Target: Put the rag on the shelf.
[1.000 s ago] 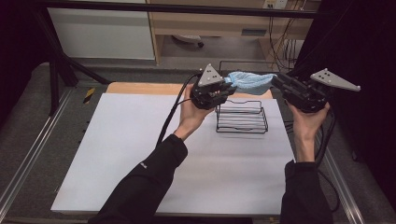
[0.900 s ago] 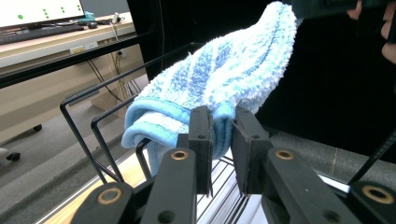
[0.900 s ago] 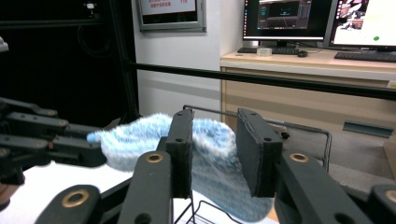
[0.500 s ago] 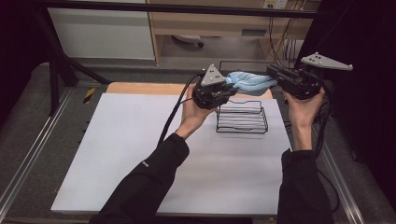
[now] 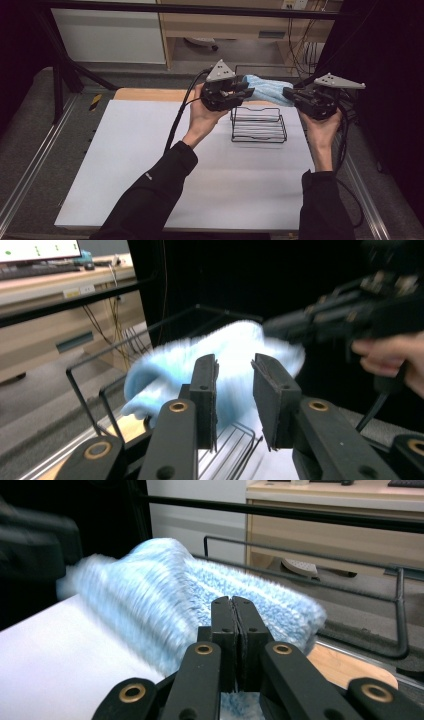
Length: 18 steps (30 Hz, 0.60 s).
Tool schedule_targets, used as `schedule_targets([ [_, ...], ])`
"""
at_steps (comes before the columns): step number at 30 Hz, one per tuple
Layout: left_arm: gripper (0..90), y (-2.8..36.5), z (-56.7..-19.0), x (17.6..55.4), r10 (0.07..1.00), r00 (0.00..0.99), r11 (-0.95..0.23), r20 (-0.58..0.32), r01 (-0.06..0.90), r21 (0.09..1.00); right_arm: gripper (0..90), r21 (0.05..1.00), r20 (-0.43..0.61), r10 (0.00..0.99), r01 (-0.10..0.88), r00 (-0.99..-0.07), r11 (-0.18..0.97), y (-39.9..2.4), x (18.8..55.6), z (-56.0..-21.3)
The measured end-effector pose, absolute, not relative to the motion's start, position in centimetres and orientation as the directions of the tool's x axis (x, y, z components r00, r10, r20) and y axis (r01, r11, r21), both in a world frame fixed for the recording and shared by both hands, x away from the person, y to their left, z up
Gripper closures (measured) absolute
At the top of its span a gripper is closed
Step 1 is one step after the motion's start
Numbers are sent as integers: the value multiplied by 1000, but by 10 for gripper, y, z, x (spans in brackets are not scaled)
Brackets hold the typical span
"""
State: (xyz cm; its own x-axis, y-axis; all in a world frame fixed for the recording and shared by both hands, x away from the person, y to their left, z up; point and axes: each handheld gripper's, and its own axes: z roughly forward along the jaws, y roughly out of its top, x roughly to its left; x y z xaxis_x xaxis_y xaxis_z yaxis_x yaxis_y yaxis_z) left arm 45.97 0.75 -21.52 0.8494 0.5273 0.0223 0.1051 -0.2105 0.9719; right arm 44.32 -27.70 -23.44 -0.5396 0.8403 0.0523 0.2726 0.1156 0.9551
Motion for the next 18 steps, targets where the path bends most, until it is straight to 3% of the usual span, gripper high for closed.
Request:
schedule_targets([
  [6, 752, 1, -218, 463, 534, 846, -242, -5, 159, 957, 890, 948, 53, 844, 292, -534, 126, -277, 445, -247],
  [11, 798, -11, -242, 471, 557, 831, -346, 16, 214, 914, 882, 949, 59, 844, 292, -533, 118, -279, 446, -254],
  [18, 846, -14, -259, 479, 607, 793, -373, 54, 224, 900, 874, 950, 60, 844, 290, -533, 115, -282, 445, -264],
])
